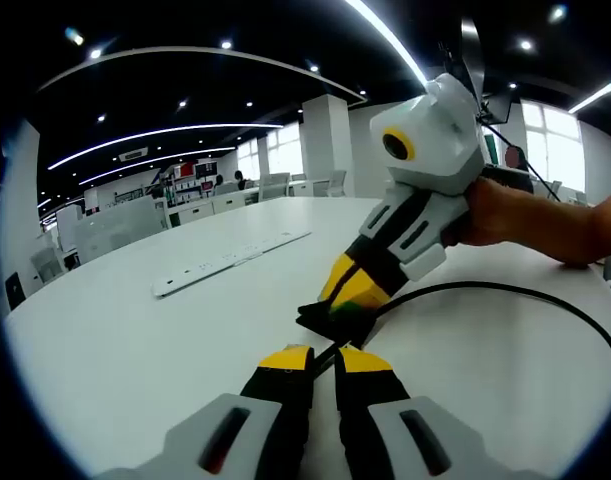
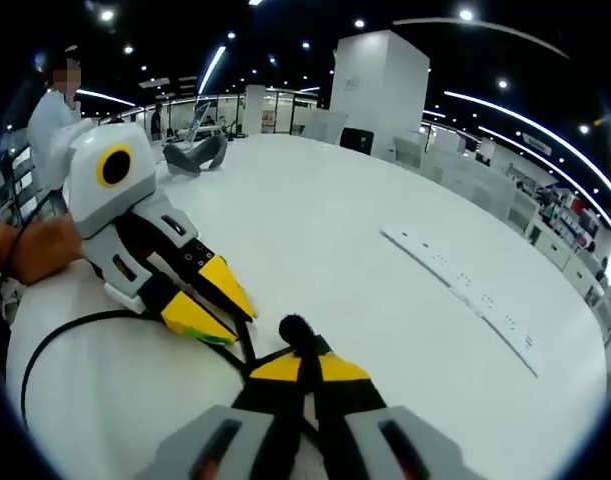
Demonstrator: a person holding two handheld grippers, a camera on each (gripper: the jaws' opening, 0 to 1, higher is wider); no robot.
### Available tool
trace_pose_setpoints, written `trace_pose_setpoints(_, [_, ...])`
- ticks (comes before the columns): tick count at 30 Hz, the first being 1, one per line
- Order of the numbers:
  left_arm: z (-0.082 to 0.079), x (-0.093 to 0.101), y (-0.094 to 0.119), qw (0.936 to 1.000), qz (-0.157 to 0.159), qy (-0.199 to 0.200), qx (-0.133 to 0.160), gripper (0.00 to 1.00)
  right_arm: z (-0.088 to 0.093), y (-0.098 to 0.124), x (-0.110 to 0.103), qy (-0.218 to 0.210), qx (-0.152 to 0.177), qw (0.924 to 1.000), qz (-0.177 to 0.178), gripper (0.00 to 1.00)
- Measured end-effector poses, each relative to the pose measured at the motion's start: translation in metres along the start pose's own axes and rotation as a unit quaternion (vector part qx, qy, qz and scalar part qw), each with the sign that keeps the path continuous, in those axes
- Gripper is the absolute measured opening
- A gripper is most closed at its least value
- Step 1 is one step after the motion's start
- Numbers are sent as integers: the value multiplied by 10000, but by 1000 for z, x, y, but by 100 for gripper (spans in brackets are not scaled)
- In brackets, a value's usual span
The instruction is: Find the charging cable on the desk, coil it up and secure with Velcro.
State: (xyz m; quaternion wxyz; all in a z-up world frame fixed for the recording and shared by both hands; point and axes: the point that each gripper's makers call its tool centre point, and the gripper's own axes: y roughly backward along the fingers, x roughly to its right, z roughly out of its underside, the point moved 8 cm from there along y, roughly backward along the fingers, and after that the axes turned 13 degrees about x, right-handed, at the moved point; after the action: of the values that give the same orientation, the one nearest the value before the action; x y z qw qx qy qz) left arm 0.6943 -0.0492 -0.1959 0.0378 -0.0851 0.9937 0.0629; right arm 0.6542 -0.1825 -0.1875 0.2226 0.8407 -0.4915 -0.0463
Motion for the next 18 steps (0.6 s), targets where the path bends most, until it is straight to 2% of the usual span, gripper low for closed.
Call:
trace_pose_setpoints(4, [0, 4, 1, 10000, -5, 12, 5, 10, -5, 6, 1, -248, 51, 9996, 99, 18])
trace_pose_setpoints(6, [0, 4, 1, 10000, -8, 10, -3, 10, -13, 9, 5, -368, 130, 9992, 127, 18])
trace_pose_setpoints(10, [0, -3, -1, 10000, -10, 19, -11, 10, -25, 14, 5, -677, 254, 9973, 104, 12])
trace_pose_setpoints(12, [0, -7, -2, 10000, -14, 14, -16, 10, -26, 13, 3, -867, 230, 9960, -35, 7])
trace_pose_setpoints(13, [0, -7, -3, 10000, -14, 13, -18, 10, -25, 12, 2, -916, 179, 9956, -105, 3])
trace_pose_setpoints(18, [-1, -10, -4, 10000, -16, 11, -21, 10, -12, 4, 3, -1108, -71, 9935, -232, 3])
